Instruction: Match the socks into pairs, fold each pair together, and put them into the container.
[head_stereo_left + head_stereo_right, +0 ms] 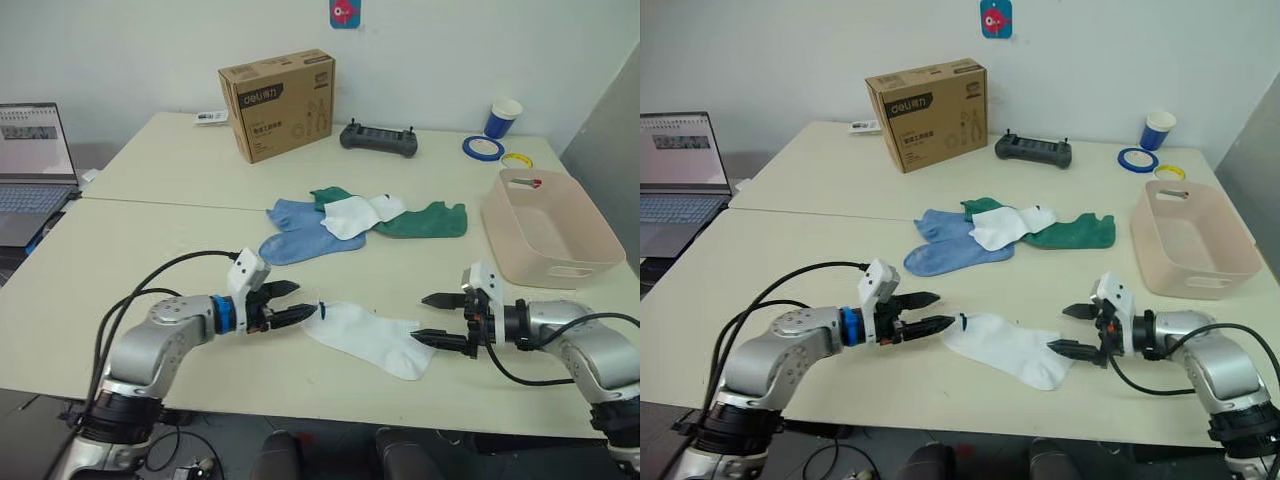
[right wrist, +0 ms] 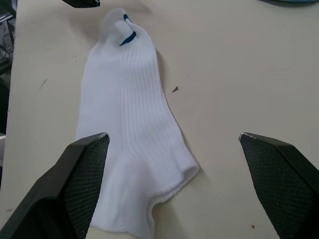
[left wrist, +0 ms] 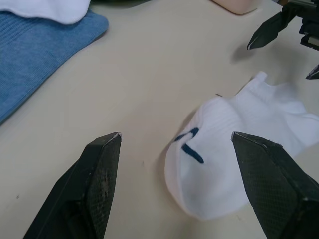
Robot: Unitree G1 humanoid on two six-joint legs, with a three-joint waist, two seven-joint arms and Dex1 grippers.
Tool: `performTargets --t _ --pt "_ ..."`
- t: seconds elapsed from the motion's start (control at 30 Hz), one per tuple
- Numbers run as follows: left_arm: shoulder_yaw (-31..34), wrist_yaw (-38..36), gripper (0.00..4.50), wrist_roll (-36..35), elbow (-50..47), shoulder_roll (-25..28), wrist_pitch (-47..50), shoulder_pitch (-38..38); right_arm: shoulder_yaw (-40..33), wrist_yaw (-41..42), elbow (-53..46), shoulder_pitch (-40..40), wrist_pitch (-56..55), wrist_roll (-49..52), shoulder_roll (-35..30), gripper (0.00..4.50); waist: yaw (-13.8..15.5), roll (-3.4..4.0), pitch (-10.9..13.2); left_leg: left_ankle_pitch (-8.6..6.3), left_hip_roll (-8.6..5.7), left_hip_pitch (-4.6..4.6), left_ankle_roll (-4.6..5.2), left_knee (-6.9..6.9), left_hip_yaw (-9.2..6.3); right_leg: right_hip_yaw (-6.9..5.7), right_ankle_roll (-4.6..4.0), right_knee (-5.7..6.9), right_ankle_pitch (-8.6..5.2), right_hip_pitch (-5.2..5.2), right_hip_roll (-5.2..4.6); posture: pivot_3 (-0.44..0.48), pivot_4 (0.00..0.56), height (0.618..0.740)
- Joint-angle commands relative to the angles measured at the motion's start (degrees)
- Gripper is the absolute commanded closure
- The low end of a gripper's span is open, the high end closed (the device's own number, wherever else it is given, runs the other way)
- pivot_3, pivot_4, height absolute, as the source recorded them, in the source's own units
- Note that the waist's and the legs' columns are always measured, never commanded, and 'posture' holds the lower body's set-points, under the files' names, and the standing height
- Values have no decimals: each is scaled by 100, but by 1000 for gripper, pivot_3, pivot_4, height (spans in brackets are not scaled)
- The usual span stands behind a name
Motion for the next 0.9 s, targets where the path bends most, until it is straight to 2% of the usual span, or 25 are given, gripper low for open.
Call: performTargets --t 0.03,0.07,0.1,0.13,0.27,0.37,0.47,0.5,0.67,0.7,0.73,0.9 --pt "-84 -32 826 172 56 28 -271 12 -172 -58 -354 245 -58 -55 -203 25 -6 0 0 0 1 0 0 -2 -3 -1 0 1 0 -1 2 0 150 740" --pt "-103 -49 826 193 75 29 -307 27 -179 -68 -391 318 -74 -81 -249 25 -6 0 0 0 1 1 0 -2 -4 -1 0 2 0 -1 3 0 150 740" --pt "-133 -56 1121 239 99 40 -339 37 -188 -78 -417 378 -36 -60 -280 0 -8 1 0 0 1 1 0 -2 -5 -1 -1 2 0 -1 3 0 150 740" --pt "-165 -70 1223 288 126 52 -380 50 -196 -76 -443 431 24 -5 -298 0 -11 0 0 0 1 1 0 -1 -4 -1 0 2 0 -1 3 0 150 740" --pt "-240 -74 2377 397 245 43 -447 82 -147 -85 -602 652 163 79 -332 0 -13 1 0 0 0 2 0 1 -2 1 1 2 0 1 2 0 150 740" --pt "-238 -98 3389 370 213 18 -406 105 -158 -139 -665 677 267 159 -285 611 -13 0 0 0 0 2 0 1 -2 1 1 1 0 0 2 0 150 740" --pt "-239 -115 4366 359 175 32 -372 155 -134 -91 -684 716 276 154 -318 1638 -11 0 0 0 0 2 0 1 -2 1 1 1 0 0 2 0 150 740" --pt "-232 -120 4500 348 164 33 -366 166 -131 -80 -663 717 261 132 -324 2021 -11 0 0 0 0 2 0 1 -2 1 1 1 0 1 2 0 150 740" --pt "-141 -92 4500 131 -34 1 -77 266 -55 15 -551 647 251 75 -356 3714 -11 0 0 0 0 2 0 1 -1 1 1 1 0 0 1 0 150 740" --pt "-116 -71 4500 72 -91 -2 11 287 -42 31 -532 620 249 69 -358 4176 -12 0 0 0 0 2 0 1 -1 1 1 1 0 0 1 0 150 740" --pt "-51 -24 4500 -55 -186 -24 168 318 -41 51 -513 570 284 99 -353 4401 -14 0 0 0 0 2 0 1 -1 1 1 1 0 1 1 0 150 740" --pt "270 174 4500 -730 -703 -36 1054 504 -30 295 -447 397 409 187 -471 4457 -15 0 0 0 1 2 0 1 -4 -1 1 2 0 0 1 0 150 740"
